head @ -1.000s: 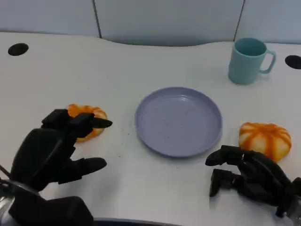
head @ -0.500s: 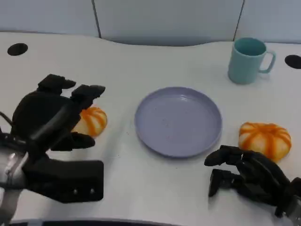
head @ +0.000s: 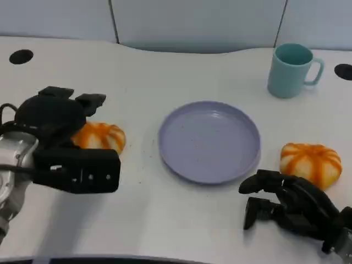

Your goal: Grasp the bread from the table and place it into the plate.

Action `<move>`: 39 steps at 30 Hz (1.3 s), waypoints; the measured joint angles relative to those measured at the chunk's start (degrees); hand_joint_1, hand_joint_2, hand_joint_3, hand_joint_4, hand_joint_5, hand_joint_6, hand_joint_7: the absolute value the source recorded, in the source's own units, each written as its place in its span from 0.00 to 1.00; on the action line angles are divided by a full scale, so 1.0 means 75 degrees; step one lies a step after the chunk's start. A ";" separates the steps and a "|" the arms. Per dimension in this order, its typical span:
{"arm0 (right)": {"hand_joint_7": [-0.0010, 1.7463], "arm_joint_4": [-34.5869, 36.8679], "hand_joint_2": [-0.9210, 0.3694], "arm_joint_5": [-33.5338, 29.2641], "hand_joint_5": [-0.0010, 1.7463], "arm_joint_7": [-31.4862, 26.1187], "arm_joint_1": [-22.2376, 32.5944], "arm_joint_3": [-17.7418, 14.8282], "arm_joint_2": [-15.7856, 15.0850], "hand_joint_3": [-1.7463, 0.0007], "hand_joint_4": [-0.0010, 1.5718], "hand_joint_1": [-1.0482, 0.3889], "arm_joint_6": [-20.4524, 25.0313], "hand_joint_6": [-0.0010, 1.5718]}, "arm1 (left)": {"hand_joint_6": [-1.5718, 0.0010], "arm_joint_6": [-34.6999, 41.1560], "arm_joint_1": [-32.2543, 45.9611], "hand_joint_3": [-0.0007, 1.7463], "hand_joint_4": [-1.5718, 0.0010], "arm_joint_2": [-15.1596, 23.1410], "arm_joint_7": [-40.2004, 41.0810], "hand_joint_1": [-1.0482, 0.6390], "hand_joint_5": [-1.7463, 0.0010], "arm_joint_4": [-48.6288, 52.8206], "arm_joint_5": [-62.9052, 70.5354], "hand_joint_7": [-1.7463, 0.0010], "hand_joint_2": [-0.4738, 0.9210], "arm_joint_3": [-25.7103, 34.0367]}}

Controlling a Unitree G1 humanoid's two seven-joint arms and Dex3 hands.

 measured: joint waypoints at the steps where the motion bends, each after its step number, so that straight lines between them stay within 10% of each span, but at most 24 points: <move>1: 0.44 0.0002 0.00 0.0001 0.78 0.0012 0.0000 -0.0001 -0.0001 0.93 0.42 0.44 0.0003 0.49 | 0.94 0.0066 -0.0151 0.03 1.00 -0.0006 -0.0097 0.10 0.96 0.0198 0.0000 0.99 1.00 -0.0122; 19: 0.45 0.0275 0.00 0.0003 0.77 -0.0047 -0.0169 -0.0026 0.0005 0.93 0.43 0.44 -0.0075 0.49 | 0.89 0.0050 -0.2597 0.00 0.96 -0.1127 0.0045 0.10 0.96 0.4988 -0.0899 0.99 0.96 -0.1140; 39: 0.48 0.0283 0.00 0.0014 0.79 -0.0051 -0.0229 -0.0039 0.0013 0.93 0.40 0.42 0.0094 0.45 | 0.88 0.0281 -0.3202 0.00 0.98 -0.1859 0.0141 0.13 0.97 0.6714 -0.0906 0.99 0.92 -0.2021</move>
